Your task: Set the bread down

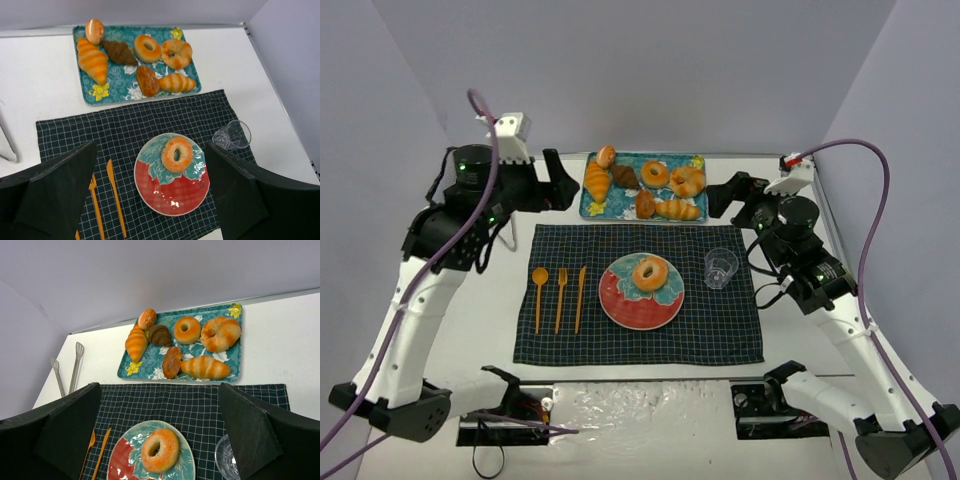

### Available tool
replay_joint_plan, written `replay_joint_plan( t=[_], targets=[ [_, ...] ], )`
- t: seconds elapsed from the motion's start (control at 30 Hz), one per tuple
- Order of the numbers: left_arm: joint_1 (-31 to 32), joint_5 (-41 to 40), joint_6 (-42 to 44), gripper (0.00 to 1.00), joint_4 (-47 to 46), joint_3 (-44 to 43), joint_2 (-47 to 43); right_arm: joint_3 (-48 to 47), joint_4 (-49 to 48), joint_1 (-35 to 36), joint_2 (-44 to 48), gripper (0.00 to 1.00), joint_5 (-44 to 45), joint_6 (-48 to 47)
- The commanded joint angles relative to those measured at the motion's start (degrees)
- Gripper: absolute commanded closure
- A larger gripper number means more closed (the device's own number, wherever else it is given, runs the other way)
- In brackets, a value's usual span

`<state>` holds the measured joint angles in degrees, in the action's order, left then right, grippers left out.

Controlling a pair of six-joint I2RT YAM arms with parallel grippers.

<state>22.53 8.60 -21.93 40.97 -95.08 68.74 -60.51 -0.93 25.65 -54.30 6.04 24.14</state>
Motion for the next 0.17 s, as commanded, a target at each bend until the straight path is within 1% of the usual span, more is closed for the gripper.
replay_joint_plan(
  t=[0.0, 0.13],
  targets=[
    [-0.56, 3.55, -0.58, 0.14, -3.10, 0.09, -0.64, -2.75, -2.41, 0.29, 0.19, 0.00, 1.44, -0.35],
    [-0.47, 4.83, -0.83, 0.14, -2.83, -0.53, -0.28, -3.04, -2.32, 0.37, 0.49, 0.00, 1.92, -0.40]
  ],
)
